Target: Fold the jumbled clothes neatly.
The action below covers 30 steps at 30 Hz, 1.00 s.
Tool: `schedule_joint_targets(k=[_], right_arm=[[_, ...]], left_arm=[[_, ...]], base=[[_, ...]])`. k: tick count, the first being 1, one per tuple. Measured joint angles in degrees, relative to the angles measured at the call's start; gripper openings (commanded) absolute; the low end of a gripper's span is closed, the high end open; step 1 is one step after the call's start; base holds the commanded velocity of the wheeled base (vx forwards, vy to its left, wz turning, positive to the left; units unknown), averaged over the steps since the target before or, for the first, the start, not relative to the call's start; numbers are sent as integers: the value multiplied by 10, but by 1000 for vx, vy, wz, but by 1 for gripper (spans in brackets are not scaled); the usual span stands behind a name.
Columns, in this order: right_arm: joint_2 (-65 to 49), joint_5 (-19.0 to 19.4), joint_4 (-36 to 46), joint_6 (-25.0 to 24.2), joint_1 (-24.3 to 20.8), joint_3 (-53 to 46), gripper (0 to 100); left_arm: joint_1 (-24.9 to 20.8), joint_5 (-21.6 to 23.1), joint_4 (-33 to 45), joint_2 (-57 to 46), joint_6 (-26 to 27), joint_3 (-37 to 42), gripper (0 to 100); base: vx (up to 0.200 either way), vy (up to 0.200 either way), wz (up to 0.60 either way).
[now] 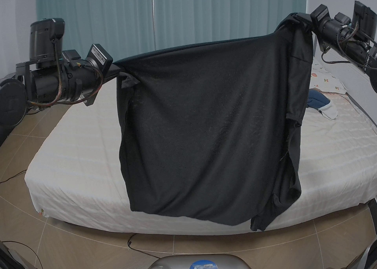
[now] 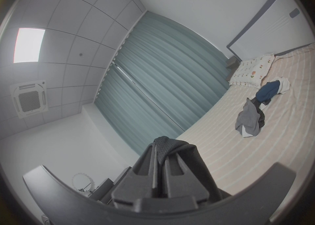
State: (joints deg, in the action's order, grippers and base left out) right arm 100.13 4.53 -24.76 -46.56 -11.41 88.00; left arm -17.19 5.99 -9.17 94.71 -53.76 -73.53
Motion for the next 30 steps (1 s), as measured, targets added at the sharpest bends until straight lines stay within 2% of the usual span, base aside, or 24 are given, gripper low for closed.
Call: schedule_joint_targets(k=[12, 23, 30], right_arm=[[91, 2, -30, -1, 23, 2, 0], [208, -2, -74, 0, 20, 13, 0], [302, -36, -80, 0, 15, 57, 0]], left_arm=[[27, 4, 0, 125, -2, -58, 0], [25, 3, 0, 260, -7, -122, 0], [24, 2, 0, 332, -7, -150, 0]], base=[[200, 0, 0], [0, 0, 0], [0, 0, 0]])
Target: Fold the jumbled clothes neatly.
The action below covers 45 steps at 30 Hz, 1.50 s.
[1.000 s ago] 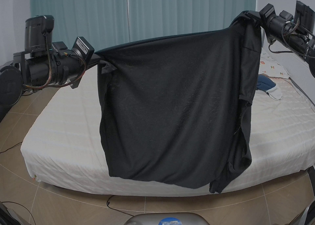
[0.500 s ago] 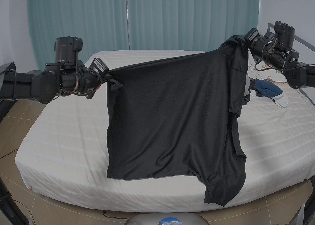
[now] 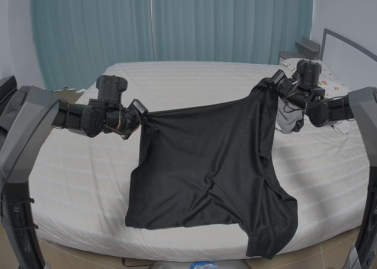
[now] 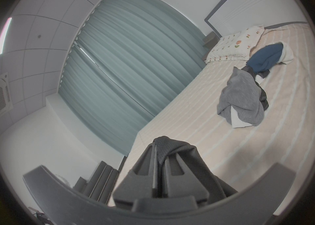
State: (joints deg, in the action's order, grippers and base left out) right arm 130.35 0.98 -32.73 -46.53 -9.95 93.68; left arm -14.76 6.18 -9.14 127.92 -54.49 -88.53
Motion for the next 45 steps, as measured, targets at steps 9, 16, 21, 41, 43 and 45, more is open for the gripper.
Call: schedule_joint_targets(k=[9, 16, 21, 41, 43, 45], right_arm=[[106, -29, -18, 4, -6, 49, 100], [165, -31, -36, 29, -6, 57, 100], [182, -32, -24, 30, 2, 47, 100], [109, 56, 13, 27, 21, -140, 100], [113, 59, 15, 24, 18, -145, 100], [118, 61, 20, 16, 15, -147, 100]], left_arm=[[2, -2, 1, 93, -22, -60, 100], [6, -9, 6, 152, -39, -101, 100], [16, -18, 7, 172, -40, -108, 100], [102, 30, 14, 160, -80, -63, 100], [105, 48, 12, 149, -80, -36, 100], [106, 59, 8, 139, -83, -13, 100]], base=[[0, 0, 0], [0, 0, 0], [0, 0, 0], [0, 0, 0], [0, 0, 0], [0, 0, 0]])
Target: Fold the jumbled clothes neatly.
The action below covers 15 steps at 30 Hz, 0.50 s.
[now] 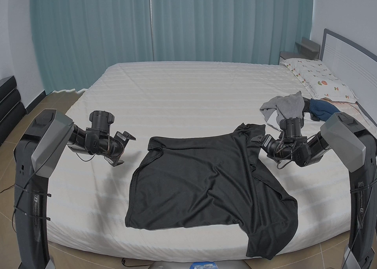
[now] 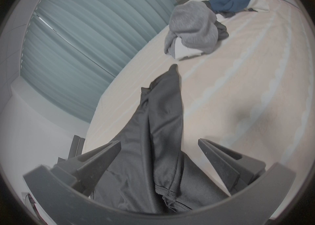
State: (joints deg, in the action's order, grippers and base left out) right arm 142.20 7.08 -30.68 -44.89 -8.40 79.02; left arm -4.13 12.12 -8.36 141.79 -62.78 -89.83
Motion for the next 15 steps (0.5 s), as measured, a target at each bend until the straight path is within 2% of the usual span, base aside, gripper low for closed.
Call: schedule_joint_targets(k=[5, 11, 12, 15], right_arm=[[13, 10, 16, -27, -8, 7, 100], [28, 16, 36, -45, -11, 31, 100], [30, 16, 39, -48, -12, 36, 0], [38, 16, 45, -54, -12, 53, 0]], left_arm=[[-2, 10, -18, -26, -11, 56, 100], [-9, 11, -120, -50, -23, 122, 100], [-10, 11, -140, -53, -24, 133, 100], [-12, 11, -186, -60, -27, 165, 100]], base=[[0, 0, 0], [0, 0, 0], [0, 0, 0], [0, 0, 0]])
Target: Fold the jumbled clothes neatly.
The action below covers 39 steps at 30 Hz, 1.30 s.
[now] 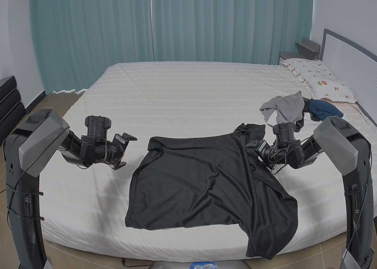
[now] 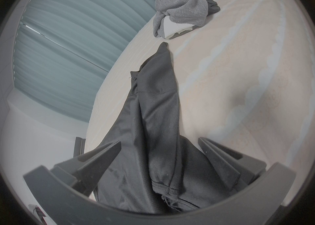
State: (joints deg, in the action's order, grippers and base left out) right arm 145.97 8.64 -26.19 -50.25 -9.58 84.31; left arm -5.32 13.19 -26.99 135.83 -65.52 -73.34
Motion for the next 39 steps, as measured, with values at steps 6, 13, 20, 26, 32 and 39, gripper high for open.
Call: schedule_joint_targets(k=[6, 13, 20, 26, 32, 39], right_arm=[[10, -6, 19, -4, 3, 28, 0], [12, -11, 38, -2, 14, 50, 0], [13, -17, 48, 0, 45, 99, 0], [15, -17, 61, 7, 68, 160, 0], [36, -17, 77, 35, 91, 249, 0], [84, -19, 73, 76, 103, 297, 100]], left_arm=[[-2, 0, -28, -9, -1, 33, 100], [-2, 0, -29, -12, -1, 38, 100], [-2, -1, -30, -12, 2, 39, 100], [-4, -4, -30, -12, 6, 40, 100], [-5, -4, -30, -12, 7, 44, 100], [-5, -4, -30, -12, 9, 47, 100]], base=[[0, 0, 0], [0, 0, 0], [0, 0, 0], [0, 0, 0], [0, 0, 0], [0, 0, 0]])
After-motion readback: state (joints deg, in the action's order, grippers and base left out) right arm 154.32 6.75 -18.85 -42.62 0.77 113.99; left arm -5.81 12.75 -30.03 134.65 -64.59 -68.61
